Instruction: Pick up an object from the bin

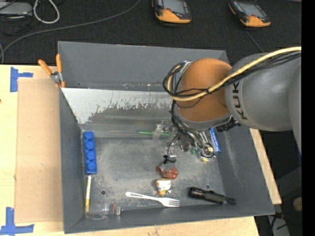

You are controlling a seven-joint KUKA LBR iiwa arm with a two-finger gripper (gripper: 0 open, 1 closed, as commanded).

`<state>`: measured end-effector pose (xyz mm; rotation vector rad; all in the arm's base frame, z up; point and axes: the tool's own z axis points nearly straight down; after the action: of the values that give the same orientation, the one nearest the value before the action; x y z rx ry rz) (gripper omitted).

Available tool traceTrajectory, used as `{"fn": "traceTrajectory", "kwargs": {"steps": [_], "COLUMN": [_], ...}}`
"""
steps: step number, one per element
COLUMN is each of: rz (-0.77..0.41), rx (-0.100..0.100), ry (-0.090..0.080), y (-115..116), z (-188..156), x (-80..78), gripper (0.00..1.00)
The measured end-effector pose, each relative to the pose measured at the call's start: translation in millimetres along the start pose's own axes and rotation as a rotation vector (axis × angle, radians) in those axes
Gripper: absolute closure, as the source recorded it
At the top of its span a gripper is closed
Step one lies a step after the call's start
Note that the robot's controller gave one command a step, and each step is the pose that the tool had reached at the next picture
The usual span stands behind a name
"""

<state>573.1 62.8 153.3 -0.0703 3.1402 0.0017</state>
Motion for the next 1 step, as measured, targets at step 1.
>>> {"fn": "traceTrajectory", "kwargs": {"steps": [1], "rz": [-0.002], "rx": [-0.003], "ry": [-0.009], "y": [-13.7], "z": [87.6], "x": [-48.8], "gripper": [0.0]}}
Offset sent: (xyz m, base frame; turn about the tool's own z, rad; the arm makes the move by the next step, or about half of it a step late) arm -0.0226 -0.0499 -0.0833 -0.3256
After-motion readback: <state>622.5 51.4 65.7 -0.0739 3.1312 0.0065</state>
